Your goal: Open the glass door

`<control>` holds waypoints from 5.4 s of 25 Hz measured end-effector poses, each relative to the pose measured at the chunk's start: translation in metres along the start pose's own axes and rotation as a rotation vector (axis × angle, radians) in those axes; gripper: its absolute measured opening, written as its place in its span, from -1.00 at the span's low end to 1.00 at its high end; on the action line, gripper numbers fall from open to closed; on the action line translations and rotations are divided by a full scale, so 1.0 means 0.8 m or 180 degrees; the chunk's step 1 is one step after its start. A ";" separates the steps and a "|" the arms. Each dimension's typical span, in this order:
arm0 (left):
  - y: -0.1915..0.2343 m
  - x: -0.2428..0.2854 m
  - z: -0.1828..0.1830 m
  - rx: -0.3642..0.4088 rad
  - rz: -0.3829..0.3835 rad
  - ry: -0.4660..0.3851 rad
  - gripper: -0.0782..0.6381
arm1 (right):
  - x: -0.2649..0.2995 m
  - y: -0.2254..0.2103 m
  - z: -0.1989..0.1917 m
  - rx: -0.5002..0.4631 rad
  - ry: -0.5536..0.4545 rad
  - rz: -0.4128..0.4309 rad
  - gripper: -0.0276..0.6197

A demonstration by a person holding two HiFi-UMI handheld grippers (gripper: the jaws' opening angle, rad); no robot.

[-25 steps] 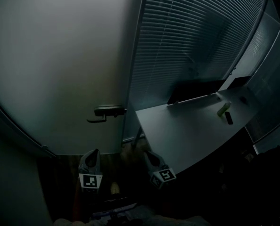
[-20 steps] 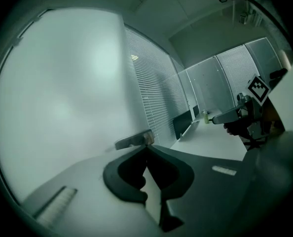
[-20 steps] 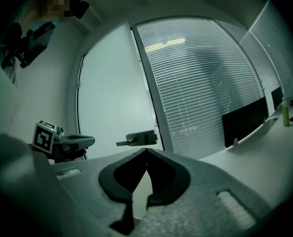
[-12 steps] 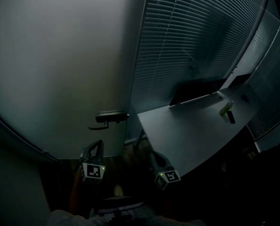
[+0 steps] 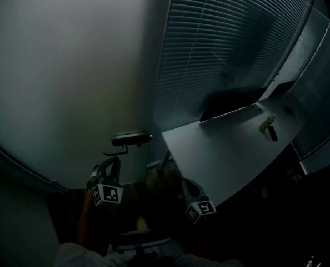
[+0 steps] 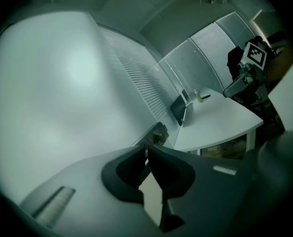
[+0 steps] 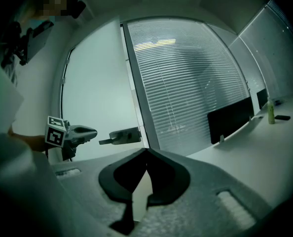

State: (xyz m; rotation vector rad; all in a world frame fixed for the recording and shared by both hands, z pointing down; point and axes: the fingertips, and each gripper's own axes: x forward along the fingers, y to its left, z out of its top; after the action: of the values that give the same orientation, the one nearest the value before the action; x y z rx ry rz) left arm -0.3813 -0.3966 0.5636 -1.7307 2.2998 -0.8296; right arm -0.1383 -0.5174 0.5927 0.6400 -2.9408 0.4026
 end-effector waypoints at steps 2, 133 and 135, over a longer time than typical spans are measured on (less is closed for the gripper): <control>0.000 0.005 -0.002 0.0059 -0.0043 0.0015 -0.70 | 0.001 -0.004 -0.002 -0.0023 -0.0023 -0.0019 -0.92; -0.108 -0.063 -0.082 0.2195 -0.1595 0.0370 -0.77 | -0.222 0.047 -0.054 0.0228 -0.0134 -0.0852 -0.92; -0.112 -0.072 -0.080 0.2199 -0.1626 0.0360 -0.77 | -0.231 0.051 -0.062 0.0208 -0.0169 -0.0877 -0.92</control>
State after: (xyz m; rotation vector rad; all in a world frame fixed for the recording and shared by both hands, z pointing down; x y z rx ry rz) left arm -0.3148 -0.3385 0.6512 -1.9344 1.3335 -1.6003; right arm 0.0140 -0.3953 0.6020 1.0626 -2.8391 0.4596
